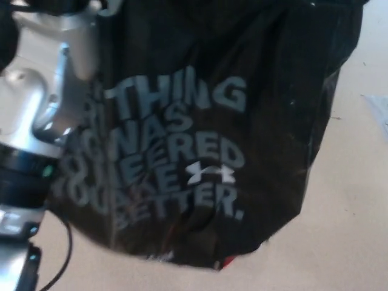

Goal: A person is holding a plastic bag and the robot extends its left hand to grab the bag by hooking its thumb into the holes at the top and brings its hand down by its side. Then it extends its arm again to hand the plastic bag back to the person.

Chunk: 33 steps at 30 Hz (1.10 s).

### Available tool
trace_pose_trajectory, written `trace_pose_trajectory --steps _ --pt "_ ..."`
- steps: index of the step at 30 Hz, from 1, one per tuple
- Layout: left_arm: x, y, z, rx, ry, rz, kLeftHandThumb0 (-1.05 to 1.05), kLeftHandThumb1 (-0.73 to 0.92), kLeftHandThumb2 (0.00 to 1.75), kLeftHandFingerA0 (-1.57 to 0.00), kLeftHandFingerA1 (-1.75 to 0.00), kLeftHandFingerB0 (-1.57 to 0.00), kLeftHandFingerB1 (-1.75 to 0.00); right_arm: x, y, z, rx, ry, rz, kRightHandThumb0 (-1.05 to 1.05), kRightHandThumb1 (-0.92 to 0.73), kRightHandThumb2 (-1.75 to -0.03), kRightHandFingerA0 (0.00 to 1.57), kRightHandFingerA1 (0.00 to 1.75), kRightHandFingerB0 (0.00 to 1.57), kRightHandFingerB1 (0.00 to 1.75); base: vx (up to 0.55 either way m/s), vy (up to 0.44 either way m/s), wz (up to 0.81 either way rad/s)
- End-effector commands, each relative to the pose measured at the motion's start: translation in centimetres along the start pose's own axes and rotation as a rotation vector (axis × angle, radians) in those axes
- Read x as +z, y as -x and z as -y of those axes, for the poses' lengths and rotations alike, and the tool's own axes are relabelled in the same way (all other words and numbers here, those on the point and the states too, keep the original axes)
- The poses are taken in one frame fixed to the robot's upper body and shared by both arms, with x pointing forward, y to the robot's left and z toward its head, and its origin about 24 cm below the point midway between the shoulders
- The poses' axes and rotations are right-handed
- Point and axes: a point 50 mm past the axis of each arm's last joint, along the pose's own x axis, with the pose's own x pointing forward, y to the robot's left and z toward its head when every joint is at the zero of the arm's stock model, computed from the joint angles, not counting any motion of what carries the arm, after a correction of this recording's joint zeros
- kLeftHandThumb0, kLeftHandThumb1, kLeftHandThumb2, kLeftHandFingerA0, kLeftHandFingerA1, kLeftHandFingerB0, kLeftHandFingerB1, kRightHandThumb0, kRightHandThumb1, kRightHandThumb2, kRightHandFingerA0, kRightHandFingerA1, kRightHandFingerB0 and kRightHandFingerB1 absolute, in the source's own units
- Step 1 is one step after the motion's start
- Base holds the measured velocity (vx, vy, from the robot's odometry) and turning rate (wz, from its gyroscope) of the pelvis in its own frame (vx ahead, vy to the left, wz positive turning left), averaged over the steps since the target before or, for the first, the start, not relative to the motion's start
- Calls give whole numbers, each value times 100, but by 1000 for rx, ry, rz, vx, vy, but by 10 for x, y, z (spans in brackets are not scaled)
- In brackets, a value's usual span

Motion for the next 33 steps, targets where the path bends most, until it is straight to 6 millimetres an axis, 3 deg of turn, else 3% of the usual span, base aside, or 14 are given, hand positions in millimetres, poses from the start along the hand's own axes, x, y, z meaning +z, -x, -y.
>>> trace_pose_trajectory --steps 1,4,14,16,19,21,22,25,27,29,30,31,32,33 --pt "-4 -5 -21 30 48 15 -5 56 101 -105 -162 -84 -118 -8 6 6 -11 -1 -34 -56 -74 -63 77 52 75 46 0 0 0" --pt "-11 -4 -39 66 62 41 -3 50 109 -109 -156 -85 -114 -7 4 6 -15 -4 -41 -56 -74 -63 74 49 75 45 0 0 0" --pt "-18 24 -100 0 130 42 -9 67 89 -109 -140 -82 -113 -3 1 7 -12 8 -18 -55 -74 -63 79 52 78 47 0 0 0" --pt "-13 34 -112 -23 156 34 -17 64 78 -98 -164 -79 -97 -2 1 8 -19 9 -16 -54 -74 -63 78 52 79 47 0 0 0" --pt "-10 43 -125 -67 169 -4 -26 70 69 -93 -166 -80 -97 -2 0 8 -23 7 -15 -54 -75 -63 78 51 79 47 0 0 0" --pt "-6 53 -139 -104 182 -21 -20 61 80 -90 -172 -83 -98 -2 0 7 -22 12 -19 -55 -75 -63 78 52 80 47 0 0 0" --pt "-5 58 -145 -109 182 -25 -29 71 65 -92 -171 -84 -94 -2 -1 6 -20 12 -22 -56 -75 -63 77 51 79 47 0 0 0" --pt "0 68 -162 -134 162 -43 -28 70 66 -95 -172 -83 -103 0 -2 7 -20 15 -22 -55 -75 -63 76 51 79 47 0 0 0" --pt "10 77 -172 -151 281 -180 -35 72 64 -88 -171 -86 -107 1 -3 8 -17 26 -18 -55 -75 -63 77 52 78 48 0 0 0" --pt "26 82 -187 -226 417 -278 -34 77 65 -97 -165 -91 -109 3 -5 10 -18 37 -2 -53 -75 -63 81 54 80 48 0 0 0" --pt "27 85 -190 -236 434 -282 -36 57 101 -123 -134 -92 -99 3 -5 10 -19 36 -1 -53 -74 -63 82 54 81 48 0 0 0" --pt "28 91 -196 -267 426 -289 -37 51 100 -118 -130 -89 -99 4 -7 10 -21 30 0 -52 -74 -62 82 53 82 48 0 0 0" --pt "28 96 -200 -291 399 -284 -34 65 75 -89 -160 -86 -103 5 -7 10 -21 29 -2 -53 -75 -62 82 52 81 47 0 0 0" --pt "27 100 -203 -307 374 -276 -34 65 75 -89 -160 -86 -103 4 -8 10 -19 30 -5 -53 -75 -62 82 52 81 47 0 0 0"
